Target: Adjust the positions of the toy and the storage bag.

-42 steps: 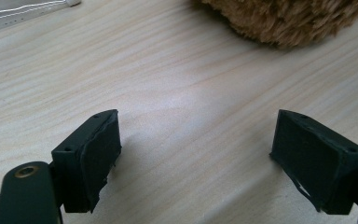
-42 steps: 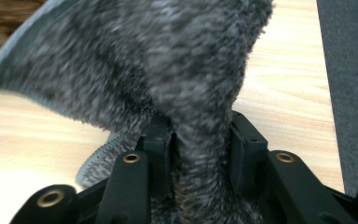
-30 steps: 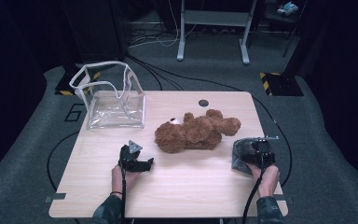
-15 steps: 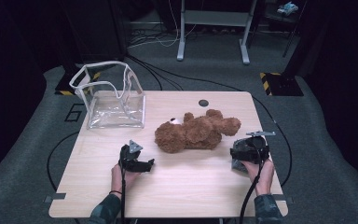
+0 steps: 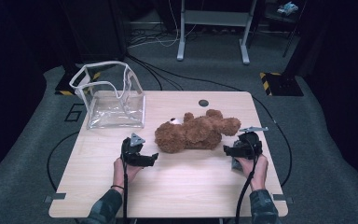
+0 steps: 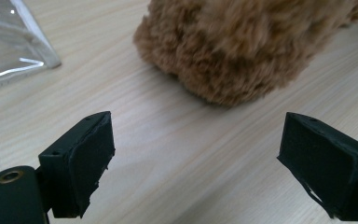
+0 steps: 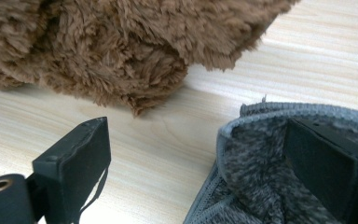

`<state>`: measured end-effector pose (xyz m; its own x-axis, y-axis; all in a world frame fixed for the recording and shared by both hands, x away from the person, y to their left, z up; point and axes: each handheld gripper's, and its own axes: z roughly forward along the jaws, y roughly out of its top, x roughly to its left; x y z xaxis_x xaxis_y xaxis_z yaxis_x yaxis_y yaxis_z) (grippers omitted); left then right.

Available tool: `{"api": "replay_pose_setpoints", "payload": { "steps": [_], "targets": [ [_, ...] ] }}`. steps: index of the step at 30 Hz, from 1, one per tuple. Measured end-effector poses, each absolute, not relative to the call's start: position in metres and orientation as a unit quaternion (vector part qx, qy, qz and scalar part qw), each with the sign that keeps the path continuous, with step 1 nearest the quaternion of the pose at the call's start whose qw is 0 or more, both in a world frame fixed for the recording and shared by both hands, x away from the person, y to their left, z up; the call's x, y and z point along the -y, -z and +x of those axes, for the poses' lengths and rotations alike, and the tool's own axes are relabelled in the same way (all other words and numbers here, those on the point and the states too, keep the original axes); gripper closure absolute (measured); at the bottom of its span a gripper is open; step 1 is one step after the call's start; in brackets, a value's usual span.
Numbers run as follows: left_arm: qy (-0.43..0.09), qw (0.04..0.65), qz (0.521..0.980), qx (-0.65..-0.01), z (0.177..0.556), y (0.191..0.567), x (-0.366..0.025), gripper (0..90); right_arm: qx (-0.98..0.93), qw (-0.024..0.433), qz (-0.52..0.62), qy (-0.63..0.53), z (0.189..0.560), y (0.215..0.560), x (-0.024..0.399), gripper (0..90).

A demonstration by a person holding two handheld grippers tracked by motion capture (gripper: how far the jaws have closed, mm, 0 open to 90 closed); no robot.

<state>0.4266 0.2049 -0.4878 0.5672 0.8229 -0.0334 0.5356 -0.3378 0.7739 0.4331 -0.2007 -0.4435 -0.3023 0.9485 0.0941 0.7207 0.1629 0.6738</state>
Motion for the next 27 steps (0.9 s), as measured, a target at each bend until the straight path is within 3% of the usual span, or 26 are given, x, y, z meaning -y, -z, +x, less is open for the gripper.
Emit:
{"api": "replay_pose_setpoints", "payload": {
  "steps": [14, 27],
  "targets": [
    [-0.192, 0.406, 0.801, -0.397, 0.438, 0.455, -0.176, 14.3, -0.746, 0.178, 0.552, -0.327, 0.448, 0.431, 0.198, 7.1],
    [-0.202, 0.384, 0.817, -0.38, 0.447, 0.446, -0.158, 35.6, -0.741, 0.173, 0.558, -0.331, 0.475, 0.425, 0.196, 13.0]
  ]
}}
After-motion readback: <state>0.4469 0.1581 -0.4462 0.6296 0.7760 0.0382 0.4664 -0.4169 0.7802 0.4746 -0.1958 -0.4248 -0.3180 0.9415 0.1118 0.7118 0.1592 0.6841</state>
